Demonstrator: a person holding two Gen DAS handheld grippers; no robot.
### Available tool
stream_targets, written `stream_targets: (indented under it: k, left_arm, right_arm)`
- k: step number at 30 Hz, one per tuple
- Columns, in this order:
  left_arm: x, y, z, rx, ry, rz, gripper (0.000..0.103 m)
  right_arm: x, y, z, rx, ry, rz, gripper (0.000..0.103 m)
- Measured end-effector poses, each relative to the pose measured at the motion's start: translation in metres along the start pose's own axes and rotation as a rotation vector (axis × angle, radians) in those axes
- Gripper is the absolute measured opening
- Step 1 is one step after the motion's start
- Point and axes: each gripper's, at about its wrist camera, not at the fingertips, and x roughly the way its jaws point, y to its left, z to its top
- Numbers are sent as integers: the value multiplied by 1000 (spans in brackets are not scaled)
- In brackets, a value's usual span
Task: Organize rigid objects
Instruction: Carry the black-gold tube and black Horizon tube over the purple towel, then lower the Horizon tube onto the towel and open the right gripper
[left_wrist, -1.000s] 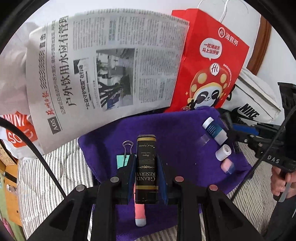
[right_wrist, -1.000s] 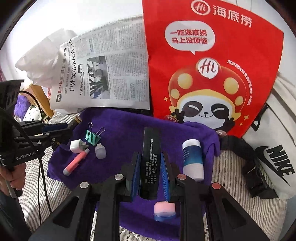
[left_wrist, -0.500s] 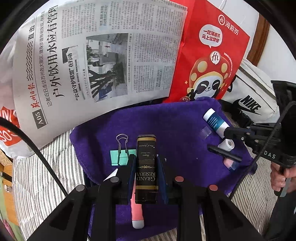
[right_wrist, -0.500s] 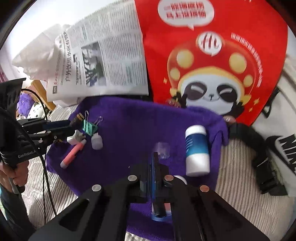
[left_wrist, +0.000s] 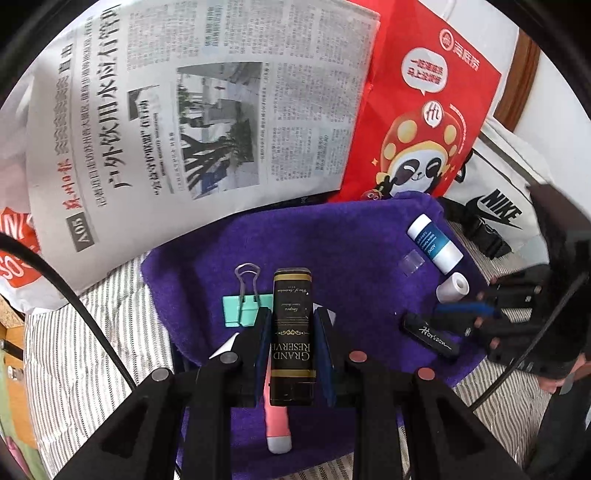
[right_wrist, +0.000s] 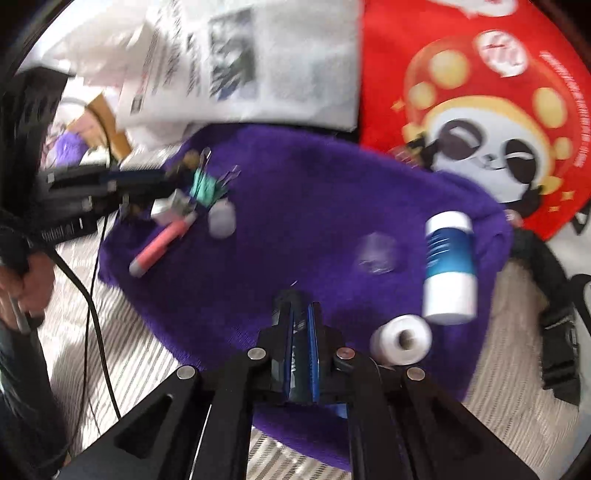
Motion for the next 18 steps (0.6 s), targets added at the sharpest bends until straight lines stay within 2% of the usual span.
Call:
stream_targets:
  k: [7,9,10,15,18]
  left_arm:
    - [-6,8,0,-21,-8,0,22]
    - [-7,8,-1,-18,-7,-1,22]
    - [-7,8,-1,-16,-7,-1,22]
    - [-9,9,-2,-18,-7,0,23]
    - [-8,10,-2,-23,-4,2,23]
  right_arm:
    - [10,22,-5,-105,17,-33,16]
    - [12,31,-8,-143,18,-49,26]
    - [13,33,-8,-150,20,-58,27]
    - [26,28,-8,-137,65,-149,30]
    - [31,22,-9,-118,57,-123,31]
